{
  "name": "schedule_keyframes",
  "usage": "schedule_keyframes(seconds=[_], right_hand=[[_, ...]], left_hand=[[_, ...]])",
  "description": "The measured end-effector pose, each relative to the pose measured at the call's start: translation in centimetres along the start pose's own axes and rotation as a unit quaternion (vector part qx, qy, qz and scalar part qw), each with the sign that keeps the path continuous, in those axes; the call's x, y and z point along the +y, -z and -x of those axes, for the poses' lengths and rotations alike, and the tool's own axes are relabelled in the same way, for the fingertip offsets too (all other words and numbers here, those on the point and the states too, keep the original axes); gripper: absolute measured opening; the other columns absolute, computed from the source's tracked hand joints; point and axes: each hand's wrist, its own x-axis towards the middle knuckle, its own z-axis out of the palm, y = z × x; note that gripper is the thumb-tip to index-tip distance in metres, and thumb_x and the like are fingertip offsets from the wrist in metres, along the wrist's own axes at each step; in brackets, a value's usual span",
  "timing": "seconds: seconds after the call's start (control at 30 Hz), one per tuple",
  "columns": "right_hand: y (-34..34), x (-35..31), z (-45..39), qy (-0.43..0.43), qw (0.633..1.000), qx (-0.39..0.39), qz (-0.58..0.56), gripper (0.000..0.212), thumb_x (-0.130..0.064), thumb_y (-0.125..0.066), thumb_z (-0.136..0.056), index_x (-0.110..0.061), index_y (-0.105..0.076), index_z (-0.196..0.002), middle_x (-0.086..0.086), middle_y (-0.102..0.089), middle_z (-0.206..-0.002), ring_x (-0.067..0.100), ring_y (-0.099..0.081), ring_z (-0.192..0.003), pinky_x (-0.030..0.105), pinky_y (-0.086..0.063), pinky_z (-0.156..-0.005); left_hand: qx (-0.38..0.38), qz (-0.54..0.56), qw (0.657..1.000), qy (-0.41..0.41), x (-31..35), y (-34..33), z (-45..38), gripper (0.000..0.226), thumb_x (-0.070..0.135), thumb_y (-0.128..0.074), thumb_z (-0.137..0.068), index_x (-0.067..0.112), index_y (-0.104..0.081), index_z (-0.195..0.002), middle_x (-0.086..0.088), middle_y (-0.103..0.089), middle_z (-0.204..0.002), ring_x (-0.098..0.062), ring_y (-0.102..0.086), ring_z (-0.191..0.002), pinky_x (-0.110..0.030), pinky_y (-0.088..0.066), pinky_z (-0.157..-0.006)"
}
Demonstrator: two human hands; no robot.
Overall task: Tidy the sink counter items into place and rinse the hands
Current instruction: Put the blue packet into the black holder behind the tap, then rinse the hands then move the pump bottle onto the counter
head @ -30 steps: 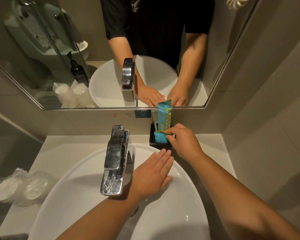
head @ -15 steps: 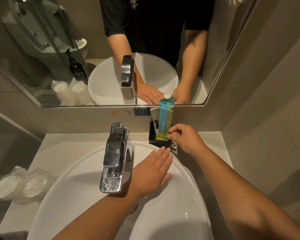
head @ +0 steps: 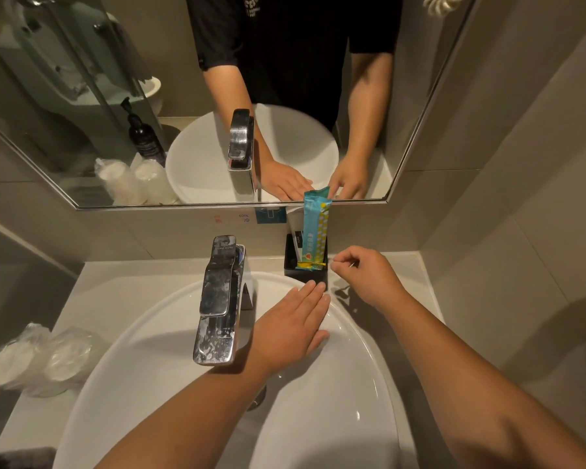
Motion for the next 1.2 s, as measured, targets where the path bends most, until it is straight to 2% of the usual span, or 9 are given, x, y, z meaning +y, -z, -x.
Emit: schedule_keyframes(seconds=[0.13, 0.27, 0.4, 0.47, 0.57, 0.67, 0.83, 1.03, 1.2], right_hand=[[0.6, 1.4, 1.5, 0.031, 0.994, 0.037, 0.097, 0.011, -0.023, -0.058, -0.091, -0.02, -0.068, -0.091, -0.002, -0.064, -0.094, 0.017, -0.06, -0.085, 0.026, -0.047, -0.072], [1.4, 3.8, 3.4, 0.046, 0.969, 0.04, 0.238, 0.028, -0.029, -0.054, -0.094, -0.016, -0.064, -0.117, 0.003, -0.062, -0.12, 0.023, -0.054, -0.112, 0.034, -0.045, -0.094], [2.0, 4.2, 5.6, 0.047, 0.947, 0.025, 0.317, 0.051, -0.046, -0.044, -0.092, -0.018, -0.052, -0.134, 0.006, -0.051, -0.142, 0.027, -0.041, -0.133, 0.04, -0.034, -0.111], [1.9, 3.7, 7.2, 0.053, 0.941, 0.014, 0.334, 0.066, -0.056, -0.029, -0.088, -0.018, -0.043, -0.141, 0.005, -0.041, -0.15, 0.027, -0.03, -0.142, 0.041, -0.025, -0.117], [1.2, 3.0, 9.9, 0.067, 0.926, -0.017, 0.371, 0.072, -0.058, -0.017, -0.088, -0.021, -0.027, -0.149, 0.002, -0.025, -0.158, 0.023, -0.013, -0.148, 0.04, -0.01, -0.122], [0.5, 2.4, 12.1, 0.066, 0.923, -0.042, 0.377, 0.065, -0.054, -0.028, -0.096, -0.022, -0.018, -0.151, 0.0, -0.016, -0.161, 0.021, -0.004, -0.15, 0.038, 0.0, -0.12], [-0.6, 0.9, 15.5, 0.11, 0.922, -0.059, 0.367, 0.065, -0.049, -0.038, -0.095, -0.018, -0.021, -0.15, 0.003, -0.021, -0.16, 0.022, -0.011, -0.149, 0.036, -0.003, -0.12], [-3.6, -1.9, 19.7, 0.17, 0.926, -0.078, 0.328, 0.064, -0.046, -0.047, -0.093, -0.017, -0.029, -0.147, 0.003, -0.034, -0.154, 0.02, -0.026, -0.144, 0.033, -0.014, -0.119], [-7.4, -4.5, 22.4, 0.23, 0.91, -0.105, 0.329, 0.056, -0.041, -0.051, -0.092, -0.014, -0.041, -0.139, 0.006, -0.046, -0.143, 0.024, -0.038, -0.134, 0.033, -0.025, -0.115]], left_hand=[[-0.028, -0.007, 1.0, 0.01, 0.1, 0.8, -0.1, 0.059, 0.049, -0.035, -0.095, 0.009, -0.048, -0.138, -0.011, -0.047, -0.144, -0.026, -0.04, -0.136, -0.04, -0.027, -0.111], [-0.054, 0.02, 0.998, 0.019, 0.3, 1.8, -0.1, 0.062, 0.048, -0.028, -0.097, 0.01, -0.034, -0.146, -0.011, -0.032, -0.153, -0.026, -0.025, -0.143, -0.039, -0.015, -0.115], [-0.086, 0.029, 0.995, 0.05, 1.2, 2.9, -0.2, 0.063, 0.049, -0.022, -0.1, 0.014, -0.013, -0.152, -0.007, -0.008, -0.16, -0.022, -0.002, -0.148, -0.038, -0.004, -0.12], [-0.094, 0.018, 0.992, 0.076, 2.0, 3.6, 0.0, 0.064, 0.047, -0.023, -0.1, 0.012, -0.012, -0.152, -0.009, -0.007, -0.16, -0.024, -0.002, -0.148, -0.039, -0.004, -0.119], [-0.097, 0.01, 0.988, 0.118, 3.1, 4.4, 0.8, 0.064, 0.046, -0.024, -0.1, 0.009, -0.014, -0.151, -0.012, -0.011, -0.16, -0.027, -0.005, -0.147, -0.041, -0.003, -0.119], [-0.11, 0.017, 0.982, 0.15, 4.3, 5.6, 2.4, 0.062, 0.045, -0.022, -0.1, 0.01, -0.015, -0.151, -0.011, -0.013, -0.159, -0.027, -0.006, -0.147, -0.042, -0.002, -0.12], [-0.094, 0.037, 0.973, 0.206, 6.1, 7.1, 7.3, 0.062, 0.045, -0.028, -0.099, 0.013, -0.019, -0.151, -0.007, -0.021, -0.158, -0.025, -0.012, -0.146, -0.042, -0.016, -0.119], [-0.025, 0.026, 0.968, 0.247, 7.6, 9.3, 13.8, 0.056, 0.044, -0.046, -0.092, 0.012, -0.043, -0.138, -0.007, -0.051, -0.138, -0.025, -0.046, -0.127, -0.037, -0.032, -0.11], [0.012, 0.0, 0.958, 0.286, 7.2, 10.6, 19.7, 0.051, 0.042, -0.06, -0.084, 0.012, -0.057, -0.125, -0.004, -0.063, -0.124, -0.024, -0.057, -0.118, -0.037, -0.04, -0.104]])
